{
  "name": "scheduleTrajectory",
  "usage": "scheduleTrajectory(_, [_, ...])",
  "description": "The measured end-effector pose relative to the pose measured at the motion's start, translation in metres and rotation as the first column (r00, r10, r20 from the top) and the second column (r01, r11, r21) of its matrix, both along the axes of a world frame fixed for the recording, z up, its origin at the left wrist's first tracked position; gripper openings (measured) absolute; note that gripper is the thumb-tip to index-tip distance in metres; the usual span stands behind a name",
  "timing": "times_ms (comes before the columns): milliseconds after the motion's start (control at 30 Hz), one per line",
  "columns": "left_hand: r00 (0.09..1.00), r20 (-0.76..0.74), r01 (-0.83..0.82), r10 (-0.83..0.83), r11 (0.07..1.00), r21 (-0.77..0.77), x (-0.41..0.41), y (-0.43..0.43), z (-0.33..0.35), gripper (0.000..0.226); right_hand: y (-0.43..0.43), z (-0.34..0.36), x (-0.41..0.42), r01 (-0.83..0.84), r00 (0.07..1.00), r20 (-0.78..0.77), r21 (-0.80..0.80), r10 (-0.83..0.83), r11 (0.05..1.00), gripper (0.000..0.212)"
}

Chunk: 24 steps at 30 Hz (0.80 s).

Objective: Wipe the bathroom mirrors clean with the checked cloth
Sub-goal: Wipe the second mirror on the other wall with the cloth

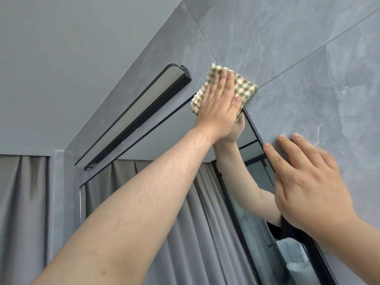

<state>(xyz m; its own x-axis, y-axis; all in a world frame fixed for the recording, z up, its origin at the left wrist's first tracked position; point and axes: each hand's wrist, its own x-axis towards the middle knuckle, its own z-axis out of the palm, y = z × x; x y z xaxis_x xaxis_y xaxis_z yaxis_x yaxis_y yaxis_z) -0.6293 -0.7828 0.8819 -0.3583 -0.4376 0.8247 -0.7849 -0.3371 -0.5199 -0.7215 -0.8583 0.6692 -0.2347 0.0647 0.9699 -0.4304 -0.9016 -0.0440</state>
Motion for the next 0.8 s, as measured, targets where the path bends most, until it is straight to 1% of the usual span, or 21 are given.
scheduleTrajectory(100, [0.999,-0.051,-0.006,0.004,0.999,-0.043,0.017,0.01,0.013,0.059,-0.001,-0.001,0.001,0.015,1.0,-0.013,-0.005,-0.015,1.0,0.052])
scheduleTrajectory(200, [0.979,-0.202,0.016,-0.039,0.994,-0.112,0.042,0.024,0.017,0.058,-0.002,0.0,0.002,0.013,1.0,-0.012,-0.011,-0.013,1.0,0.053])
scheduleTrajectory(267, [0.944,-0.325,0.001,-0.06,0.984,-0.179,0.064,0.035,0.014,0.057,-0.002,0.0,0.002,0.014,1.0,-0.006,-0.013,-0.014,1.0,0.053])
scheduleTrajectory(333, [0.889,-0.451,-0.042,-0.077,0.967,-0.249,0.089,0.049,0.012,0.057,-0.001,0.0,0.002,0.014,1.0,-0.005,-0.014,-0.014,1.0,0.053])
scheduleTrajectory(400, [0.813,-0.573,-0.089,-0.103,0.951,-0.297,0.123,0.064,0.009,0.058,-0.001,0.0,0.002,0.007,1.0,-0.013,-0.008,-0.007,1.0,0.053])
scheduleTrajectory(500, [0.697,-0.704,-0.161,-0.139,0.925,-0.343,0.185,0.094,-0.004,0.062,-0.002,0.0,0.003,-0.007,1.0,-0.011,-0.003,0.007,1.0,0.054])
scheduleTrajectory(600, [0.617,-0.749,-0.215,-0.24,0.865,-0.454,0.247,0.122,-0.036,0.058,-0.002,0.0,0.003,-0.02,1.0,-0.001,0.0,0.02,1.0,0.055])
scheduleTrajectory(700, [0.54,-0.761,-0.281,-0.36,0.775,-0.566,0.297,0.144,-0.092,0.054,-0.002,0.0,0.003,-0.021,1.0,-0.003,0.007,0.021,1.0,0.056])
scheduleTrajectory(800, [0.503,-0.768,-0.324,-0.396,0.737,-0.593,0.332,0.16,-0.146,0.051,-0.002,0.0,0.005,-0.007,1.0,-0.005,0.014,0.007,1.0,0.057])
